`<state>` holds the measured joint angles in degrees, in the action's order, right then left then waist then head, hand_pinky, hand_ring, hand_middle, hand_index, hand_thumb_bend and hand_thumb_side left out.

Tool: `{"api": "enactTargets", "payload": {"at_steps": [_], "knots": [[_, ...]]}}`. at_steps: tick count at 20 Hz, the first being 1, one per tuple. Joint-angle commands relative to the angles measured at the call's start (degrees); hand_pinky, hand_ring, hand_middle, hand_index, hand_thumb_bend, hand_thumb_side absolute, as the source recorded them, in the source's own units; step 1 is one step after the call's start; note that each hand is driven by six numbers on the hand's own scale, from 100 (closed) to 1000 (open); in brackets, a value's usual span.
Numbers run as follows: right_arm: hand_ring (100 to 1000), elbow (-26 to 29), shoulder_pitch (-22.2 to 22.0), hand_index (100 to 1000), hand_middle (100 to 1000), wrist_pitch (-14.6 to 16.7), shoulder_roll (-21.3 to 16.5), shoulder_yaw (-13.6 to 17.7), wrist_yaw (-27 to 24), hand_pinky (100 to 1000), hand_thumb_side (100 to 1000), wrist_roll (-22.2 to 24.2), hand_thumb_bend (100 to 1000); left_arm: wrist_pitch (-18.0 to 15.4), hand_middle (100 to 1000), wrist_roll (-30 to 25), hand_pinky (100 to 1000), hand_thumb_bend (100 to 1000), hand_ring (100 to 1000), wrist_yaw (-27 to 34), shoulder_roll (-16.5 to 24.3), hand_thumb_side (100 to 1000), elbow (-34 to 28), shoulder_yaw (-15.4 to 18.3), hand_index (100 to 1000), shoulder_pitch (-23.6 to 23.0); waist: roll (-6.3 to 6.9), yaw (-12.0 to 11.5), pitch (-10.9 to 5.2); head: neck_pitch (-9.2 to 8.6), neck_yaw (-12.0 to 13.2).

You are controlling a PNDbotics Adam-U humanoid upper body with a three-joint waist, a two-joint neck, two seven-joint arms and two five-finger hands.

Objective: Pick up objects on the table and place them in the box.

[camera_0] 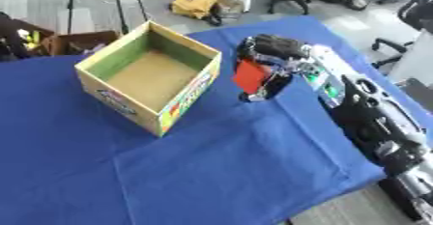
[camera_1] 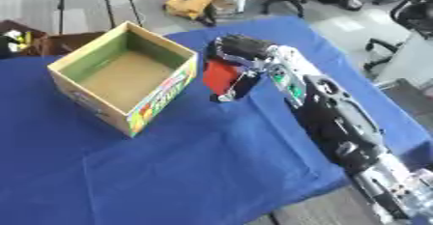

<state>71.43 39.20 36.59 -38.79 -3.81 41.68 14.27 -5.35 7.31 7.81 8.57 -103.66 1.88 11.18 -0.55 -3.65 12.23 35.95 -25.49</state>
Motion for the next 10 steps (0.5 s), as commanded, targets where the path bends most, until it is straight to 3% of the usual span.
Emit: {"api": "enactTargets", "payload": {"at_steps": [1, 4, 10], "knots": [[368, -0.5, 2.26, 339, 419, -0.91, -2.35, 1.33, -1.9, 443, 229, -0.92, 326, -0.08, 477, -0.53, 550, 339, 788, 0.12, 1.16, 831, -0.67, -0.64, 615, 0.88, -0.32, -1.03, -1.35, -0.48, -1.34], [370, -1.64, 3.24, 340, 422, -1.51, -2.2, 1.6, -2.88, 447, 230, -1.09, 325, -0.01, 477, -0.96, 550, 339, 788, 0.2, 1.18, 830, -0.62, -1.05, 615, 1.16, -0.58, -2.58, -1.6, -0.6, -2.32], [374, -2.32, 3.68, 346, 428, -1.87, -1.94, 1.62, -3.36, 454, 230, -0.9, 320, 0.0, 477, -1.21, 550, 340, 787, 0.27, 1.18, 829, -0.6, -1.23, 615, 1.36, -0.7, -3.27, -1.77, -0.75, -2.72]]}}
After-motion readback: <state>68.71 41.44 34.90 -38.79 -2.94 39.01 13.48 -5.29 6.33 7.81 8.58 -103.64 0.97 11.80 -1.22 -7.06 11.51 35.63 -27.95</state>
